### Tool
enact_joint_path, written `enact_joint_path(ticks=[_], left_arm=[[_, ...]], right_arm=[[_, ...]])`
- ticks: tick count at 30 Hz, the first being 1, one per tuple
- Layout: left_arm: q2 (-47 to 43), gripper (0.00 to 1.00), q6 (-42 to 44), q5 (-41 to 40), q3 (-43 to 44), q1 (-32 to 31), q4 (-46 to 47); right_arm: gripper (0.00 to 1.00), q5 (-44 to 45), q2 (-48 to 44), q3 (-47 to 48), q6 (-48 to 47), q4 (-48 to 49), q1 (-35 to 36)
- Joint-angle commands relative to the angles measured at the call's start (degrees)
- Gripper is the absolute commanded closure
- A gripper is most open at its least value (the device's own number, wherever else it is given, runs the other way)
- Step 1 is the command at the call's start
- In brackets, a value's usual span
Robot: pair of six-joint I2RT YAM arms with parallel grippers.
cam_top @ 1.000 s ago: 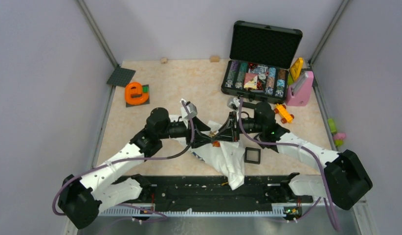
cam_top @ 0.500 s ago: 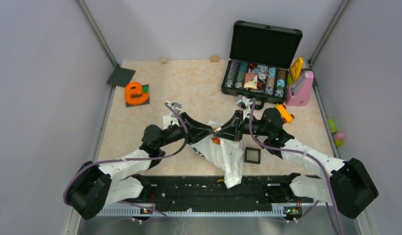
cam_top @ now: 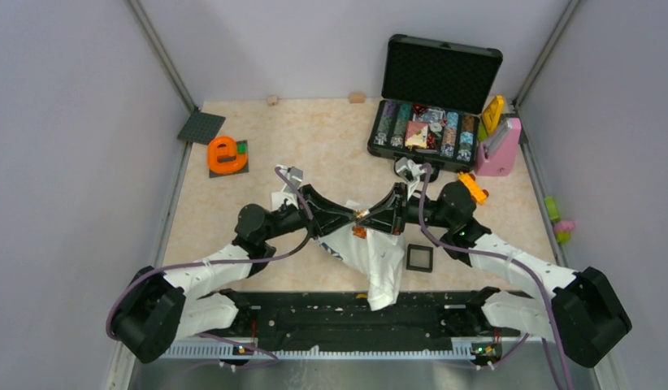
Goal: Remove the brooch from the garment
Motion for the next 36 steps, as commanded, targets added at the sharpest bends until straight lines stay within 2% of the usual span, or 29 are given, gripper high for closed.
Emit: enact_joint_path(ticks=[1,5,9,12,13,14,16,18,21,24,26,36], left_arm=[[-0.23,0.73,0.34,2.36,1.01,-0.29,0.94],[0.62,0.83,0.3,2.64,1.43,-0.28,0.85],[2.02,0.84,0.58,3.6,2.5,-0.33,0.17],[2.24,1.0,0.88,3.27,2.91,-0.28,0.17],[2.18,1.0,1.13,3.1,2.92,-0.27,0.1],[1.99,1.0,1.46,2.82,2.96,-0.32,-0.47],[1.16,1.0,2.97,2.37,3.69,-0.3,-3.8],[-0.04,1.0,5.32,2.11,4.43,-0.3,-8.69],[-2.25,1.0,8.57,2.63,5.27,-0.28,-14.59],[-4.06,1.0,11.62,3.49,6.81,-0.19,-21.41],[-5.27,1.0,12.77,3.36,7.59,-0.15,-25.13],[-6.52,1.0,15.65,4.7,8.0,-0.1,-29.29]], right_arm=[[1.0,2.27,-2.17,0.25,1.69,7.36,-0.11],[1.0,1.29,-1.6,0.66,2.12,7.49,-0.11],[1.0,0.6,-1.32,0.55,2.48,7.75,-0.11],[1.0,-0.34,-1.07,0.57,2.67,8.07,-0.09],[1.0,-0.68,-1.0,0.76,2.58,7.7,-0.05],[0.97,-1.16,-1.04,0.92,2.3,7.0,-0.11],[0.76,-1.86,-1.45,1.19,1.58,5.68,-0.11],[0.61,-2.52,-2.33,1.23,0.63,4.3,-0.11],[0.51,-5.29,-3.22,1.37,0.24,4.21,-0.11],[0.49,-7.62,-2.93,2.9,-0.12,2.31,-0.1],[0.53,-8.1,-2.64,3.67,-0.3,1.12,-0.11],[0.7,-7.52,-0.73,4.13,4.25,6.08,-0.11]])
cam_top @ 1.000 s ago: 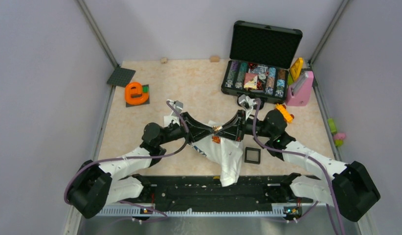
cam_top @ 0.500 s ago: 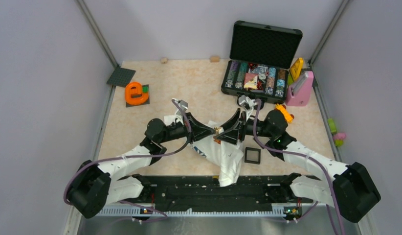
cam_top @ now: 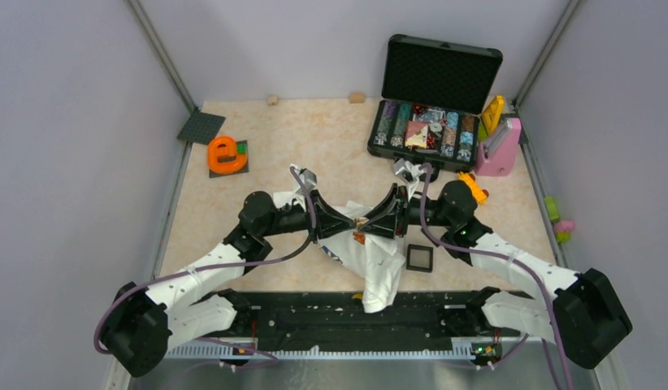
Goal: Remove the brooch from the garment
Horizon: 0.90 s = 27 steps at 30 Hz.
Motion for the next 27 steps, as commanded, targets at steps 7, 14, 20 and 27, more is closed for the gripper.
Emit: enact_joint_path(ticks=[7,14,20,27], left_arm=[[-0.66,1.0,3.14,1.38,2.18,0.1,-2.66],[-1.24,1.0,4.55,1.62,2.84,0.09,-4.42],[-0.83,1.0,6.7,3.26,4.93,0.11,-7.59],[-1.29,1.0,8.26,2.55,6.09,-0.04,-10.03]], right_arm=[[0.84,-1.7,2.16,3.73,4.08,8.12,-0.07],[0.97,-0.94,2.96,4.37,2.95,5.09,-0.07],[1.0,1.4,3.47,5.99,-0.79,-2.57,-0.07],[1.0,4.52,4.08,7.58,-4.41,-9.66,-0.07]])
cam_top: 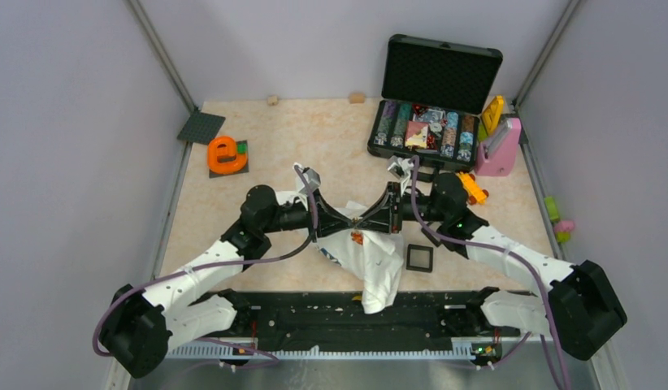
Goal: Remove the brooch from the garment
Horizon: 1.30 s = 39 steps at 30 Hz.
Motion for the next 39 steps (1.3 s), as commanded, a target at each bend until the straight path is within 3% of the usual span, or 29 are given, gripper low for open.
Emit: enact_joint_path(ticks=[1,11,15,19,24,27,32,35,39], left_arm=[[-0.93,1.0,2.16,1.08,3.17,-0.36,-1.09],[-0.21,1.0,3.97,-0.11,4.98,-0.39,-4.72],[0.02,1.0,3.21,-3.72,4.76,-0.29,-5.62],[0.02,1.0,3.52,-8.29,4.79,0.02,-7.26],[0.13,1.0,4.39,-13.65,6.01,0.57,-11.27],[-0.62,1.0,4.14,-16.62,5.95,0.84,-11.91],[-3.27,1.0,4.26,-18.13,5.16,1.0,-11.83],[-3.97,1.0,4.77,-19.19,5.5,1.12,-13.09],[-4.19,1.0,4.9,-19.19,5.59,1.12,-13.52]], right_arm=[[1.0,3.38,0.73,4.46,-4.14,-3.95,-0.05],[0.98,1.65,1.65,6.82,-8.83,-11.26,0.52],[0.76,-0.4,-0.51,5.43,-8.61,-9.2,0.57],[0.62,-0.37,-1.49,4.94,-8.91,-9.66,0.53],[0.39,-0.37,-2.44,4.13,-9.72,-10.23,0.48],[0.31,1.42,-3.26,3.99,-10.75,-11.87,0.48],[0.31,8.84,-4.85,3.49,-13.08,-15.26,0.47],[0.38,11.8,-4.49,3.86,-15.56,-18.15,0.48],[0.39,12.84,-3.16,3.61,-17.11,-19.01,0.48]])
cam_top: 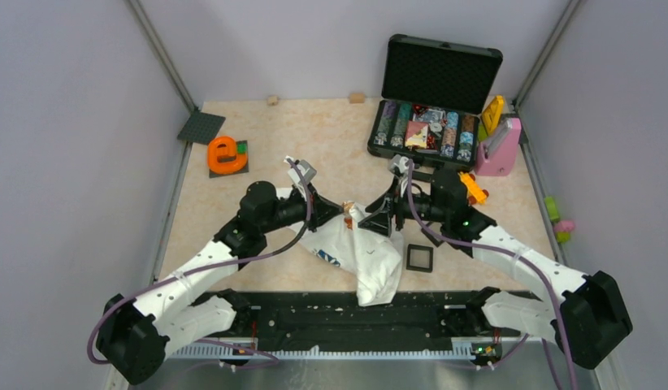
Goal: Remove the brooch from the garment
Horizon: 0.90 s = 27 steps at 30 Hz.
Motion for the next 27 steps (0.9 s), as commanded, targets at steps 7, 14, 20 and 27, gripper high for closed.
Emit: enact_joint_path(ticks=[7,14,20,27], left_arm=[[-1.27,1.0,1.1,-1.72,2.43,0.3,-0.24],[-0.48,1.0,2.83,-2.96,4.16,0.31,-4.63],[4.49,1.0,5.9,-8.7,7.67,0.22,-14.21],[11.15,1.0,7.21,-12.79,12.84,0.23,-23.16]], right_arm=[[0.43,3.64,3.87,-0.25,-3.14,2.49,0.52],[0.85,2.15,6.49,2.07,-3.13,3.31,1.45],[1.0,7.28,4.21,3.98,-1.26,3.59,1.37],[1.0,10.36,4.69,6.91,0.63,4.22,1.08]])
